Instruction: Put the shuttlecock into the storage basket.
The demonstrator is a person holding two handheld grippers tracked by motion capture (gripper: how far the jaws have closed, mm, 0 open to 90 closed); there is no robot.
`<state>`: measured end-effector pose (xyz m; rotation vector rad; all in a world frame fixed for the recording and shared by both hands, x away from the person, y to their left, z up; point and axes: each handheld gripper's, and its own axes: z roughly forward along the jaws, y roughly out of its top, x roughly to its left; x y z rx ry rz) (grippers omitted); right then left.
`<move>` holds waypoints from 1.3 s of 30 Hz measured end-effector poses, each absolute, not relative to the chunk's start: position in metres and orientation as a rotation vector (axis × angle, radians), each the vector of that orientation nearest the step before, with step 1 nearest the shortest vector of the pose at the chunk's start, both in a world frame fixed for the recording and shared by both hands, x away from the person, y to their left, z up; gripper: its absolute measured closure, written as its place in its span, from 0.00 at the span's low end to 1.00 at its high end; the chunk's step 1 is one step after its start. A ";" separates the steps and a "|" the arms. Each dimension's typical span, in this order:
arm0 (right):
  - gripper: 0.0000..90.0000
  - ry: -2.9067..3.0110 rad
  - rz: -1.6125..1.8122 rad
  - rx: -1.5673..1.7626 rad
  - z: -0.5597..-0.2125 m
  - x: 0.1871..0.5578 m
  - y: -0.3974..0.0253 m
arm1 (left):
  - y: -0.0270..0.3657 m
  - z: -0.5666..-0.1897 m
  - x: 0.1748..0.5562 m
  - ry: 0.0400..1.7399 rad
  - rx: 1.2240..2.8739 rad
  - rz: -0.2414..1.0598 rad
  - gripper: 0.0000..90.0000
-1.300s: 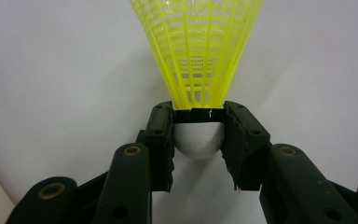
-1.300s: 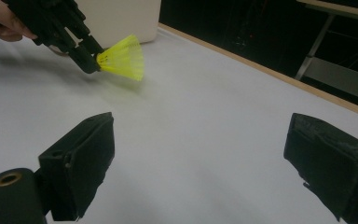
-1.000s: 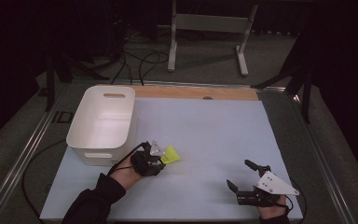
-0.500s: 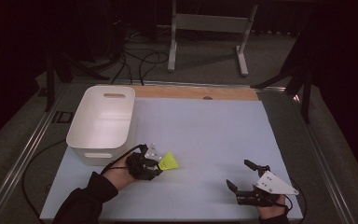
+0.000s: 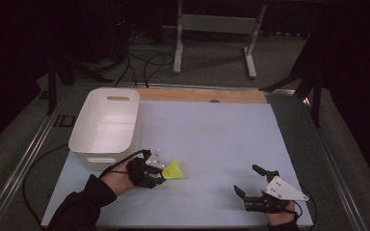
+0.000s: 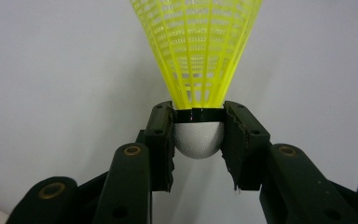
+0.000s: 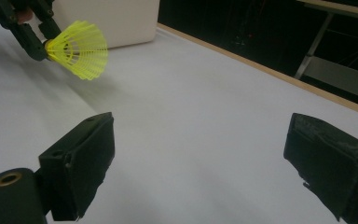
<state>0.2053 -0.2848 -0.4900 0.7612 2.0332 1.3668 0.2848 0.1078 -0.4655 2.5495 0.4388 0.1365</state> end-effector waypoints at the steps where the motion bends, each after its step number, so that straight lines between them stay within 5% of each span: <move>1: 0.10 2.033 1.369 0.762 -0.490 0.205 -0.285 | 0.109 -0.465 0.285 0.430 2.553 0.130 0.72; 39: 0.10 2.030 1.364 0.758 -0.489 0.204 -0.285 | 0.126 -0.440 0.264 0.122 2.615 -0.028 0.72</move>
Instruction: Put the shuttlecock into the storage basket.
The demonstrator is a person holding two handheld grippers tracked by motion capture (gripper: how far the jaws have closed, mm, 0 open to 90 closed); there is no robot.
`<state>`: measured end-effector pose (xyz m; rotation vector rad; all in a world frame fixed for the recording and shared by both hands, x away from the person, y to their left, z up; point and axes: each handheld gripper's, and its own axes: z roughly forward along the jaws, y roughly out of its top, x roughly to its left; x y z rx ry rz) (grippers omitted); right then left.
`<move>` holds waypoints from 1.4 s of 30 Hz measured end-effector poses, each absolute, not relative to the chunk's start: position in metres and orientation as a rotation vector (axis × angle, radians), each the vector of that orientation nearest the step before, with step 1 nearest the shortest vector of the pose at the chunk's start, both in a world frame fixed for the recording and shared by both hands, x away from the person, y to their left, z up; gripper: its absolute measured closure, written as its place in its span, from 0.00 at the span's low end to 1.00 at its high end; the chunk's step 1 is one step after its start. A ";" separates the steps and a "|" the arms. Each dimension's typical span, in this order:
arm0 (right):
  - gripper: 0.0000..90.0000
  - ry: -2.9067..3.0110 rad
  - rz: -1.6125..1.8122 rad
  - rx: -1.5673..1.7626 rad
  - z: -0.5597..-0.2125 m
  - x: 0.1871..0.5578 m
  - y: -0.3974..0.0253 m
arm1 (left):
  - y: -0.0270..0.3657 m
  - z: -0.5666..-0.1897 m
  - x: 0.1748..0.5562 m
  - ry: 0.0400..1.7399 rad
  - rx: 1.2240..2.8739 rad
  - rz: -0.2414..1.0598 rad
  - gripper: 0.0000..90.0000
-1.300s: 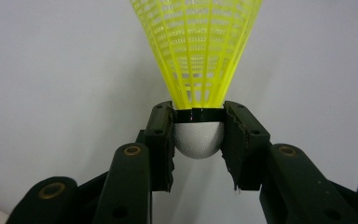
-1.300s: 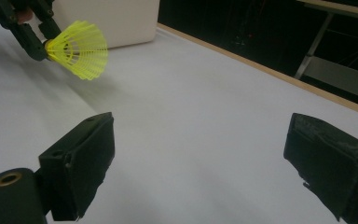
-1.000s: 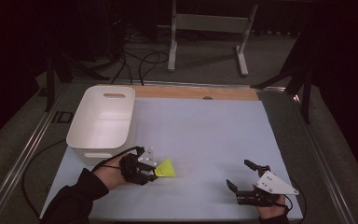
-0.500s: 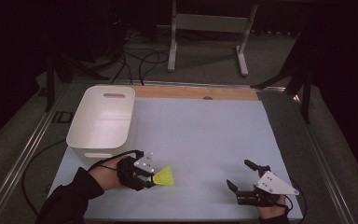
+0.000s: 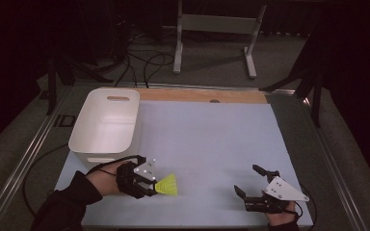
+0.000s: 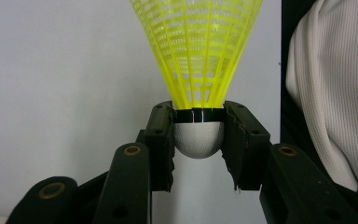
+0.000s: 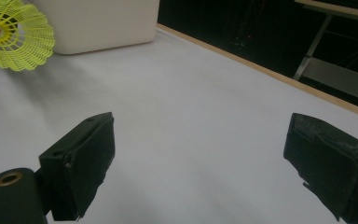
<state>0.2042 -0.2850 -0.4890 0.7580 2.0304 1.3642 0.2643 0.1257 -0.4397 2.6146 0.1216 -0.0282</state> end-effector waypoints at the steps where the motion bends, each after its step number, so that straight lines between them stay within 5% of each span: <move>1: 0.10 2.029 1.364 0.757 -0.489 0.204 -0.285 | 0.126 -0.439 0.264 0.116 2.616 -0.028 0.72; 42: 0.10 2.027 1.373 0.761 -0.488 0.204 -0.285 | 0.151 -0.376 0.268 0.020 2.631 0.039 0.72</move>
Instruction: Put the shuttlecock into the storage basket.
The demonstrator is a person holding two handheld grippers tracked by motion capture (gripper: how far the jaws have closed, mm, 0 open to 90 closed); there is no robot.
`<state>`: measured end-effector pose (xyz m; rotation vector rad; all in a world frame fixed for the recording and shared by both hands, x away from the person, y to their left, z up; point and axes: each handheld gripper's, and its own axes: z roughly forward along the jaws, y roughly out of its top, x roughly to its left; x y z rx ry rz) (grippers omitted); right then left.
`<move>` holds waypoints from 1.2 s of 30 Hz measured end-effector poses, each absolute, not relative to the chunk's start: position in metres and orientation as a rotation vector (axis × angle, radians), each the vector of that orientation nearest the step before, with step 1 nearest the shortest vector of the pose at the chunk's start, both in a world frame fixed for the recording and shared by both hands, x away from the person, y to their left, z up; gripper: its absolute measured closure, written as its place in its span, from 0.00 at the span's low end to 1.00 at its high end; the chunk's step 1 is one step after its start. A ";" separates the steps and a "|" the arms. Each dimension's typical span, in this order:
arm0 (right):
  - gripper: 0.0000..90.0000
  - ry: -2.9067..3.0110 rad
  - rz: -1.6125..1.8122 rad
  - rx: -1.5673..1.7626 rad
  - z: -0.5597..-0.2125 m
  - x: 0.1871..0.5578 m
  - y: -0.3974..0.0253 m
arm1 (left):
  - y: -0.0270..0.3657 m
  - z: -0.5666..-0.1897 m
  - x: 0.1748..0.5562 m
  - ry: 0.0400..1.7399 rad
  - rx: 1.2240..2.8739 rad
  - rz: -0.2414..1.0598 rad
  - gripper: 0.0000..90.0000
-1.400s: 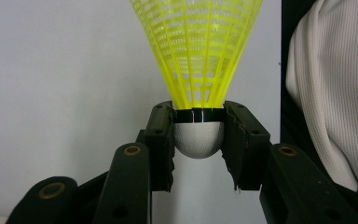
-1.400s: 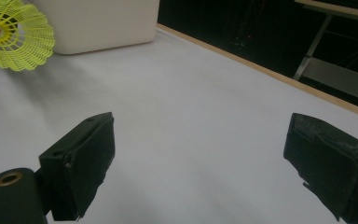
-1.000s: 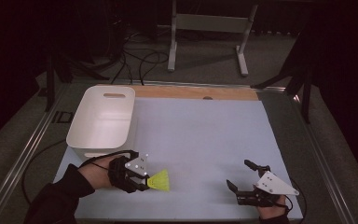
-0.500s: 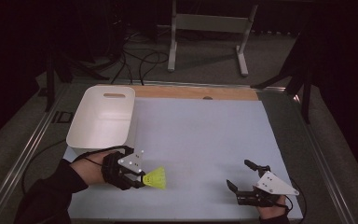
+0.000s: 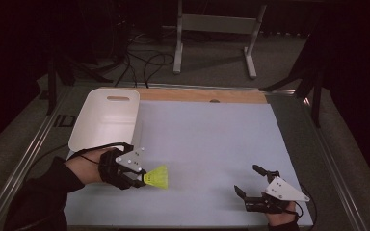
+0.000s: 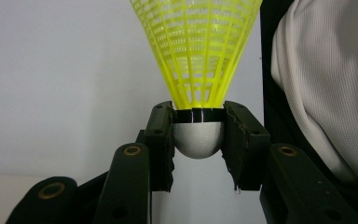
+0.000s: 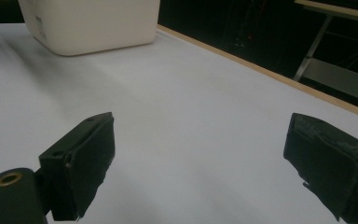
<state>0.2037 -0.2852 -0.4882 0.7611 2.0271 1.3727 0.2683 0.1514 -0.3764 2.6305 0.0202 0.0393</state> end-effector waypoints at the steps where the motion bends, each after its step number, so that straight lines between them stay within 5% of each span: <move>1: 0.10 2.026 1.371 0.763 -0.488 0.203 -0.285 | 0.152 -0.375 0.269 0.020 2.631 0.045 0.72; 36: 0.10 2.031 1.366 0.757 -0.489 0.204 -0.284 | 0.201 -0.326 0.301 0.081 2.582 0.177 0.72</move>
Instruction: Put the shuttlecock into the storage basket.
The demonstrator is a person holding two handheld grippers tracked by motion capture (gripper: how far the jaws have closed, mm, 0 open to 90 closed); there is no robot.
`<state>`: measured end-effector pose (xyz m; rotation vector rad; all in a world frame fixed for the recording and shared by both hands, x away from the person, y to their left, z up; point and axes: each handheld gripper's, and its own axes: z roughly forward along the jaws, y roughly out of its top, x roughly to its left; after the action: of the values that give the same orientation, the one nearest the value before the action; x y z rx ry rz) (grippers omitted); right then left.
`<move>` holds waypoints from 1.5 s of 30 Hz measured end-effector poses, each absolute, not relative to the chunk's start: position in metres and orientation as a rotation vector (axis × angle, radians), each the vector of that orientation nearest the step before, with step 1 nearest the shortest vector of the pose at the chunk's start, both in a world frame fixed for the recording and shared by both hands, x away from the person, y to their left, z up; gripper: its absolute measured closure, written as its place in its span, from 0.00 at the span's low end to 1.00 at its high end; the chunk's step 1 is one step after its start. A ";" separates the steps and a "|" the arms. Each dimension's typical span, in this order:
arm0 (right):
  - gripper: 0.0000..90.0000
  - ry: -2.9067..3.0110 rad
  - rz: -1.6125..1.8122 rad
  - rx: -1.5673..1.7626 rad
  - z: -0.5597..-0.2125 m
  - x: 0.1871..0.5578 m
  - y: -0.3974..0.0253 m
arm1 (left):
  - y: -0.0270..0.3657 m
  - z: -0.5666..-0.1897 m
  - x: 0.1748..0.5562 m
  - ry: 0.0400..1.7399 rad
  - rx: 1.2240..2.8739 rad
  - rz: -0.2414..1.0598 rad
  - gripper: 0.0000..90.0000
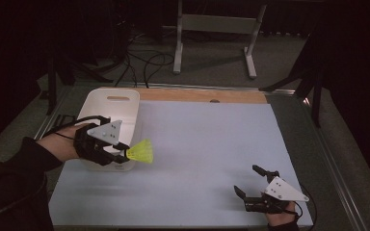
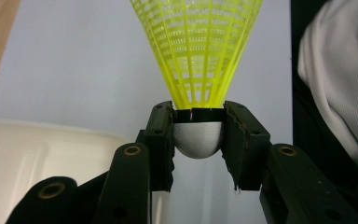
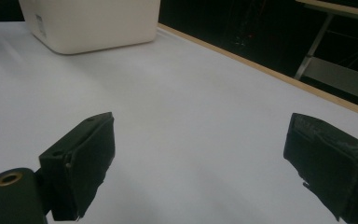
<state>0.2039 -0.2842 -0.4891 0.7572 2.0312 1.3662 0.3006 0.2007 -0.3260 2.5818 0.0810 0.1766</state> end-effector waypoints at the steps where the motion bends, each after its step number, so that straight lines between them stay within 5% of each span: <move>1: 0.10 2.032 1.364 0.756 -0.489 0.204 -0.284 | 0.203 -0.327 0.301 0.084 2.575 0.178 0.72; 45: 0.10 2.040 1.358 0.757 -0.490 0.204 -0.283 | 0.273 -0.347 0.331 0.304 2.591 0.230 0.72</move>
<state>0.2043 -0.2831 -0.4900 0.7570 2.0402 1.3576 0.3307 0.2728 -0.3472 2.5911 0.3039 0.2305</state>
